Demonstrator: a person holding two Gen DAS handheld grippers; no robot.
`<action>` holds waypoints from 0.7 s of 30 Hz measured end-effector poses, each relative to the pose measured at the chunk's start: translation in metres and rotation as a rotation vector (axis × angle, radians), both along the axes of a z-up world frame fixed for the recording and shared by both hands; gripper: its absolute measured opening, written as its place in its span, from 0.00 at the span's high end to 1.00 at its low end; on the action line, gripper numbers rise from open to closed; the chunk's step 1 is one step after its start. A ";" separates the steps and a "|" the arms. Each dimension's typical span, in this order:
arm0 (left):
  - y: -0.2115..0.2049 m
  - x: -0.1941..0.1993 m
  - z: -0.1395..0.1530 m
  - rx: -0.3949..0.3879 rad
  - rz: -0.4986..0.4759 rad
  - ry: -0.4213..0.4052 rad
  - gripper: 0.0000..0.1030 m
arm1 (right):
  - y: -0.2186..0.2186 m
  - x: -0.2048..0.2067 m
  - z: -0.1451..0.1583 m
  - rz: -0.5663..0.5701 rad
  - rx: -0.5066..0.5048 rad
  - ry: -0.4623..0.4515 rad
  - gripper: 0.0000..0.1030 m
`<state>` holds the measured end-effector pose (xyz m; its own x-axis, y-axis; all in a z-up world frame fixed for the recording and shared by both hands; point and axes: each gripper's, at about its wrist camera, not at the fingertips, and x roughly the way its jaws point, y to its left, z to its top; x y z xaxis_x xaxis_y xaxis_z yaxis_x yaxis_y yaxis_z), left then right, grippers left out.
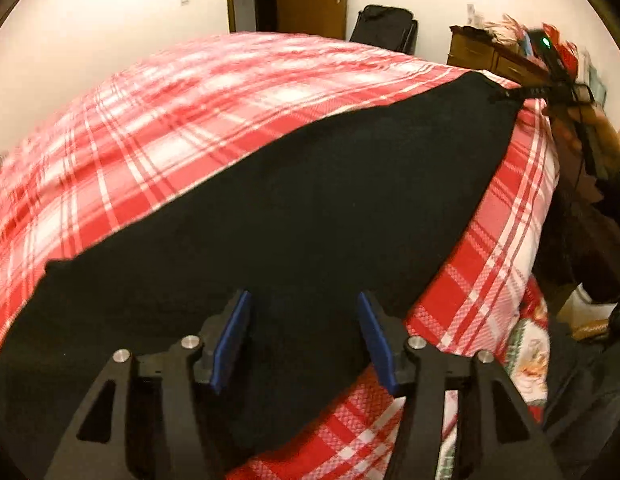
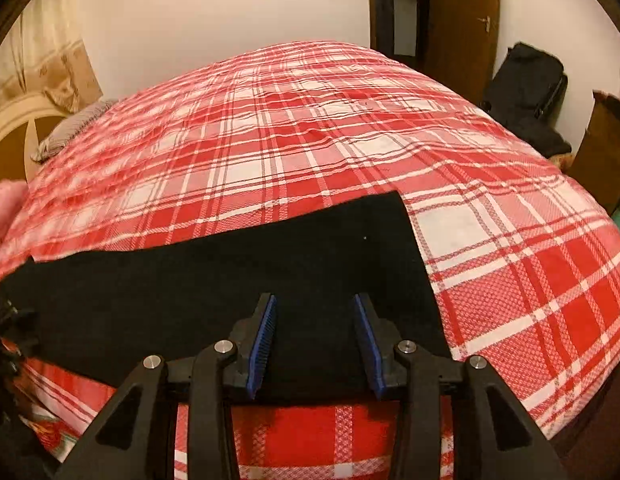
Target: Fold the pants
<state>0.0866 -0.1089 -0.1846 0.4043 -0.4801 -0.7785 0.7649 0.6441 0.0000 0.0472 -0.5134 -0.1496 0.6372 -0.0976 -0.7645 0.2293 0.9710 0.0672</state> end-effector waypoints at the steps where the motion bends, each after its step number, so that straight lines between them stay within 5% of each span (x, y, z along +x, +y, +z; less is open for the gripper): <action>1: -0.001 -0.003 0.000 0.006 -0.008 0.000 0.35 | 0.003 -0.001 0.003 -0.006 -0.019 0.002 0.59; 6: 0.009 -0.013 0.003 0.011 -0.017 0.000 0.34 | 0.016 0.006 0.019 0.029 -0.064 -0.052 0.55; 10: 0.026 -0.011 0.005 -0.001 0.023 0.011 0.34 | -0.009 0.031 0.000 -0.074 -0.045 0.060 0.49; 14: 0.058 -0.004 0.017 -0.034 0.113 -0.022 0.34 | 0.001 0.025 0.007 -0.079 -0.055 0.026 0.49; 21: 0.132 0.026 0.026 -0.042 0.356 -0.069 0.25 | 0.122 0.038 0.018 0.227 -0.083 -0.032 0.49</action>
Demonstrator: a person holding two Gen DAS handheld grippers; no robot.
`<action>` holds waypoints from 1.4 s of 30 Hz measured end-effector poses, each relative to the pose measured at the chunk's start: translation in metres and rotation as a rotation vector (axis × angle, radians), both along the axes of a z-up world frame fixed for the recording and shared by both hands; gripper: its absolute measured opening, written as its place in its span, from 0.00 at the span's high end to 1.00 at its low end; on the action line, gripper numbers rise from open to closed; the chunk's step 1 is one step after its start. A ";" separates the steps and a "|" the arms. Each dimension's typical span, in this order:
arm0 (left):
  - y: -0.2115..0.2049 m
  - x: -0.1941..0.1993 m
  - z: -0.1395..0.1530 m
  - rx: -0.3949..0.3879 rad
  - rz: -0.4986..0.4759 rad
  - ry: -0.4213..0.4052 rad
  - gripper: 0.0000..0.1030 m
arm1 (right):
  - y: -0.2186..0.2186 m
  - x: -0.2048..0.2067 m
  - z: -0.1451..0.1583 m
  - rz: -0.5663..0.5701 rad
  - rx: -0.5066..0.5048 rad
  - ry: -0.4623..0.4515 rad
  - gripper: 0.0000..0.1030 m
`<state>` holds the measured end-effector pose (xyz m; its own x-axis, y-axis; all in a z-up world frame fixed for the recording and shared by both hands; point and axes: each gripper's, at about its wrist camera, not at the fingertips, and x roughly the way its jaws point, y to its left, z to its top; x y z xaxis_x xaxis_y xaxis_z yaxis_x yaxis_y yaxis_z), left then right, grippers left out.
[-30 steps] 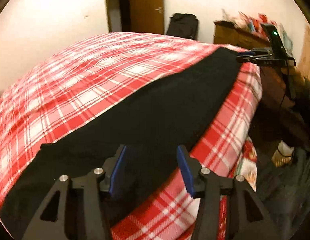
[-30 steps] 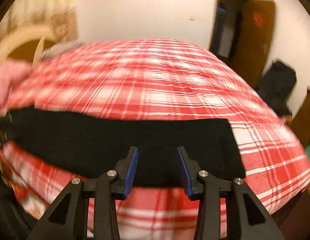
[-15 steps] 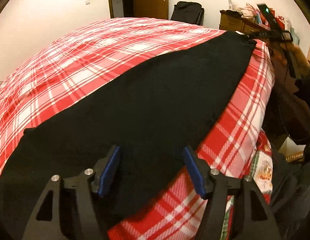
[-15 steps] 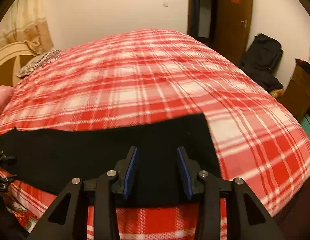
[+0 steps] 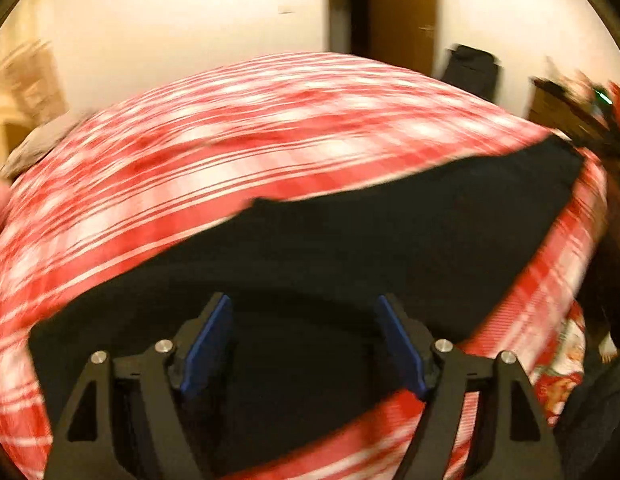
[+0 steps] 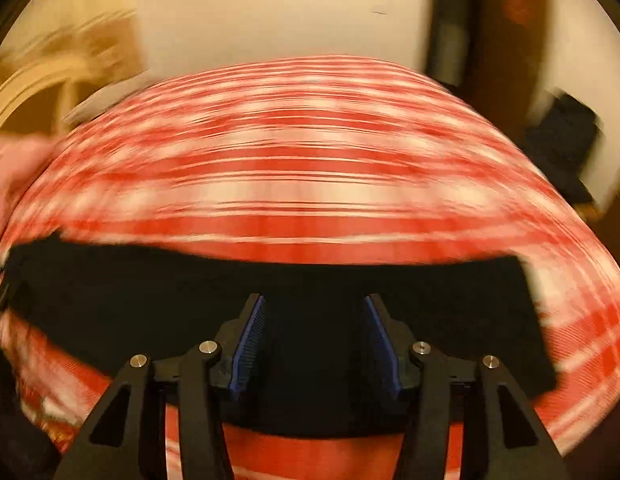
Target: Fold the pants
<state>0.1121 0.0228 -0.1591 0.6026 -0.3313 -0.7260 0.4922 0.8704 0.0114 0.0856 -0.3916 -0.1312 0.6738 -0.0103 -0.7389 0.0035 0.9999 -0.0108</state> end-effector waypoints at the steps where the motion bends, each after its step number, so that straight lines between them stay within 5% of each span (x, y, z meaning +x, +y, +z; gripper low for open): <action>1: 0.013 0.006 -0.002 -0.010 0.045 0.005 0.25 | 0.021 0.004 -0.002 0.056 0.000 0.005 0.49; 7: 0.040 0.004 -0.028 -0.009 0.122 0.066 0.25 | 0.134 0.013 -0.032 0.361 -0.005 0.058 0.49; 10: 0.037 -0.005 -0.033 0.039 0.102 0.025 0.23 | 0.162 0.011 -0.056 0.428 -0.037 0.114 0.49; 12: 0.038 -0.007 -0.034 0.067 0.100 0.002 0.17 | 0.172 0.012 -0.076 0.442 -0.065 0.184 0.49; 15: 0.056 -0.006 -0.028 0.048 0.131 -0.004 0.16 | 0.176 0.007 -0.076 0.440 -0.102 0.161 0.49; 21: 0.118 0.006 -0.010 0.038 0.328 -0.046 0.15 | 0.170 0.008 -0.062 0.400 -0.076 0.120 0.49; 25: 0.163 0.013 -0.023 -0.053 0.440 0.026 0.15 | 0.176 0.010 -0.063 0.402 -0.066 0.112 0.49; 32: 0.180 0.025 -0.037 -0.160 0.469 0.079 0.16 | 0.197 0.001 -0.069 0.460 -0.150 0.097 0.49; 35: 0.180 0.030 -0.036 -0.171 0.467 0.084 0.22 | 0.201 -0.002 -0.068 0.471 -0.159 0.086 0.49; 39: 0.180 0.028 -0.029 -0.157 0.444 0.076 0.67 | 0.203 -0.003 -0.069 0.470 -0.155 0.084 0.49; 42: 0.168 0.024 -0.024 -0.109 0.423 0.062 0.77 | 0.206 -0.003 -0.070 0.468 -0.159 0.082 0.49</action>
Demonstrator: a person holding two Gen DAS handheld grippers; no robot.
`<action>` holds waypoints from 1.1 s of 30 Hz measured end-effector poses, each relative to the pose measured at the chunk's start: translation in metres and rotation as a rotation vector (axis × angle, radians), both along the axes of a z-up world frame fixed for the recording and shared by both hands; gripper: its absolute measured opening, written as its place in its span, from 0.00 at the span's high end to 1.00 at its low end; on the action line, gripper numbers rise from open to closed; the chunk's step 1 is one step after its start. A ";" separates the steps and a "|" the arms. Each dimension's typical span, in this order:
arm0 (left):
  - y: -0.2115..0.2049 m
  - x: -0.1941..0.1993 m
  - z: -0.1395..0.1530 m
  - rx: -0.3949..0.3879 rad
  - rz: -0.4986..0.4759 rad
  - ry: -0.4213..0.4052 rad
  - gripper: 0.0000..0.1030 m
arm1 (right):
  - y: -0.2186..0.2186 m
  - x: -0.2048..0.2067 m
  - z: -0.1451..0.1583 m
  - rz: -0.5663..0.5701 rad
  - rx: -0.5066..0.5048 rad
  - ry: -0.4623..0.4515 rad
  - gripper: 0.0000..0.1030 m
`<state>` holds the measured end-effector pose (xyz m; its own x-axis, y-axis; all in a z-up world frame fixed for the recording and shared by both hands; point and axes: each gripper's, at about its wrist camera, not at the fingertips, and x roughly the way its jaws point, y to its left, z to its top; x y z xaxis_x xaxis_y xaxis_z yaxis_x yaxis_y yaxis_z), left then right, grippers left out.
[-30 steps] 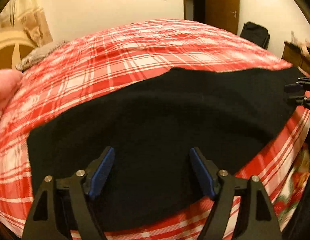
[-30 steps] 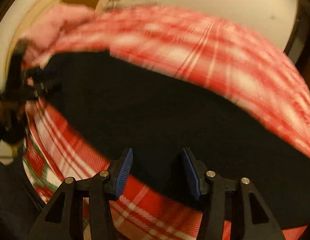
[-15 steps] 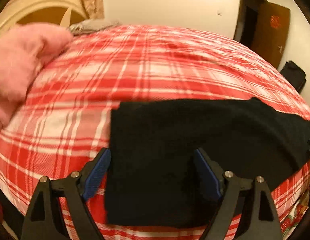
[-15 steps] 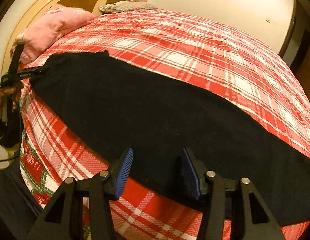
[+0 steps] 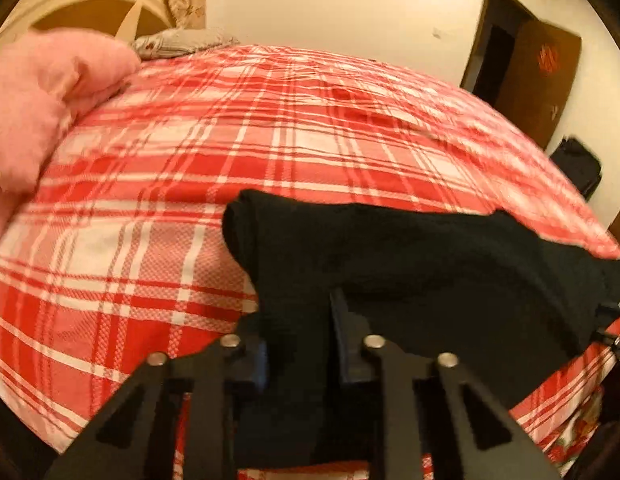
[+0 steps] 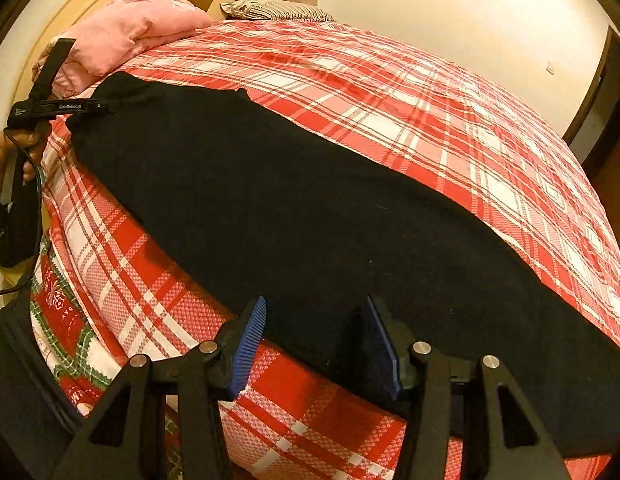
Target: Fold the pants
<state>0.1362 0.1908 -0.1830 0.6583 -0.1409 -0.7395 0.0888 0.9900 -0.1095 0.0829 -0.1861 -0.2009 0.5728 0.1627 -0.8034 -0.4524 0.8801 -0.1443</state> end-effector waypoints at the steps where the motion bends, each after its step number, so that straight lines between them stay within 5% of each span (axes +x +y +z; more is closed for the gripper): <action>1: -0.001 0.001 0.001 0.001 0.001 0.003 0.78 | 0.000 -0.001 0.000 0.000 0.000 -0.002 0.49; 6: 0.021 0.006 0.018 -0.039 0.066 -0.004 0.79 | -0.001 -0.002 0.006 -0.001 0.005 -0.021 0.49; 11: 0.018 0.016 -0.004 0.046 0.030 0.031 0.76 | -0.006 0.008 -0.011 -0.032 0.000 0.032 0.42; 14: 0.019 0.012 -0.001 0.060 0.039 0.013 0.62 | -0.011 0.009 -0.009 -0.037 0.026 0.035 0.41; 15: 0.022 0.011 -0.001 0.055 0.053 0.018 0.47 | -0.012 0.008 -0.006 -0.036 0.020 0.034 0.41; 16: 0.025 0.009 0.000 0.061 0.075 0.024 0.42 | -0.014 0.006 -0.002 -0.041 0.017 0.018 0.41; 20: 0.029 -0.002 0.014 0.114 0.131 -0.030 0.42 | -0.045 0.002 0.019 -0.110 0.079 -0.036 0.41; 23: 0.022 -0.008 0.034 0.114 0.148 -0.093 0.31 | -0.077 0.005 0.026 -0.194 0.096 -0.034 0.41; 25: 0.006 -0.009 0.046 0.100 0.120 -0.127 0.22 | -0.100 0.005 0.029 -0.257 0.081 -0.042 0.41; 33: -0.094 0.000 0.042 0.124 -0.117 -0.099 0.22 | -0.199 -0.017 0.059 -0.485 0.118 -0.117 0.41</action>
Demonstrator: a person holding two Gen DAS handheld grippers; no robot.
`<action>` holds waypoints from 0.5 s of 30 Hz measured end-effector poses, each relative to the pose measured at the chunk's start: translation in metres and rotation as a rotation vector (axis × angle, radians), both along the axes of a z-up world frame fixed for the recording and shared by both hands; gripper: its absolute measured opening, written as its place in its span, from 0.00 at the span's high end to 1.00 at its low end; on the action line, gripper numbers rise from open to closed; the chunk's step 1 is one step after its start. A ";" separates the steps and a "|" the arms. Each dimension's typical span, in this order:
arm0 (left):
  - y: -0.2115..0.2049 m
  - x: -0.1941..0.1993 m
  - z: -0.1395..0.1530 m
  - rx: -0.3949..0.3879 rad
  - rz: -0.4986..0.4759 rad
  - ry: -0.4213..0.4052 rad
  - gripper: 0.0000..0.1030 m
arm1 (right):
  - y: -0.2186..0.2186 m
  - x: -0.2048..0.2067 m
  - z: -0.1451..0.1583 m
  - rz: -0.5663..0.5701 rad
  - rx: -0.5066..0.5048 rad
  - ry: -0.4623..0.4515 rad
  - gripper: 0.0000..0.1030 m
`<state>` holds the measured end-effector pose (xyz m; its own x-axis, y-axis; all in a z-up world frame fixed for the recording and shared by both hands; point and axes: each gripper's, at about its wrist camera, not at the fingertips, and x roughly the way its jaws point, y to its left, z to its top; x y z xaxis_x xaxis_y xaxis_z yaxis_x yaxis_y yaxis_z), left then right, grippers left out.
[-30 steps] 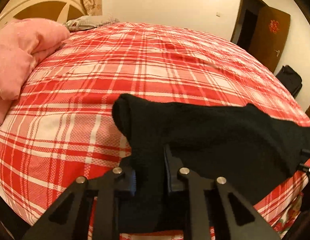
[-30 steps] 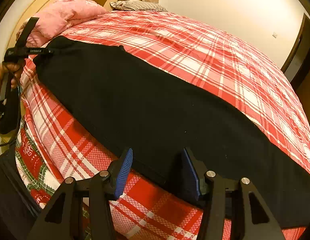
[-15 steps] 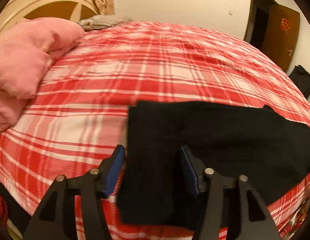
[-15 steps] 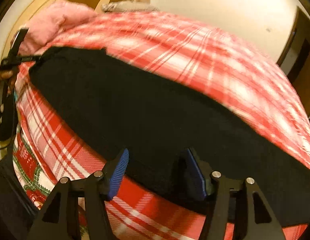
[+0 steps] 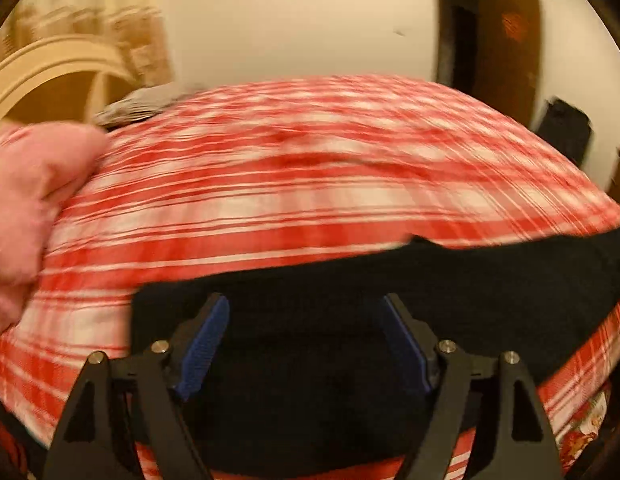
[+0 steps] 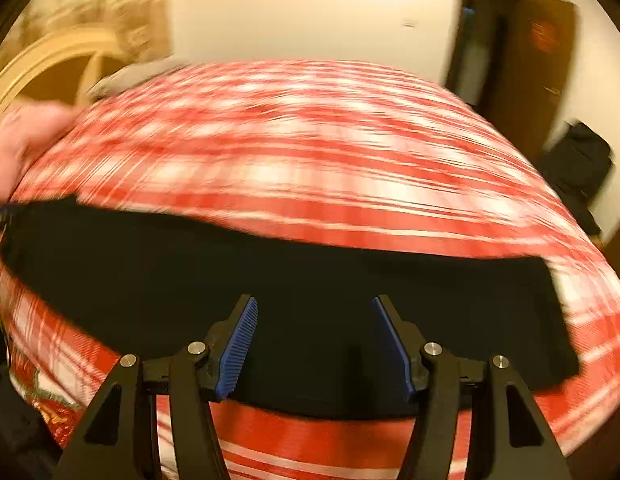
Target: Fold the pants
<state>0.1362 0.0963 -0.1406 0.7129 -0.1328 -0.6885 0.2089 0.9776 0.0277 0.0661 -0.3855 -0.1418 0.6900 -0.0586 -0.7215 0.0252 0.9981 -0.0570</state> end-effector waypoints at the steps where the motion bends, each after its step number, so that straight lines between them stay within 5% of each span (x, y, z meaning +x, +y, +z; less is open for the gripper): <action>1: -0.019 0.001 -0.004 -0.007 -0.053 0.019 0.22 | -0.020 -0.004 0.004 -0.047 0.023 -0.006 0.41; 8: -0.100 -0.003 -0.025 0.035 -0.250 0.081 0.21 | -0.112 -0.018 -0.006 -0.276 0.094 0.045 0.41; 11: -0.113 -0.002 -0.044 0.101 -0.255 0.103 0.17 | -0.116 -0.025 -0.004 -0.235 0.117 0.019 0.41; 15: -0.099 0.000 -0.036 0.045 -0.222 0.124 0.12 | -0.115 -0.040 0.013 -0.240 0.087 -0.067 0.41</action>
<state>0.1366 -0.0029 -0.1767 0.5791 -0.2438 -0.7779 0.4229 0.9057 0.0310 0.0256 -0.5002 -0.1283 0.7100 -0.1664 -0.6842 0.2628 0.9641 0.0383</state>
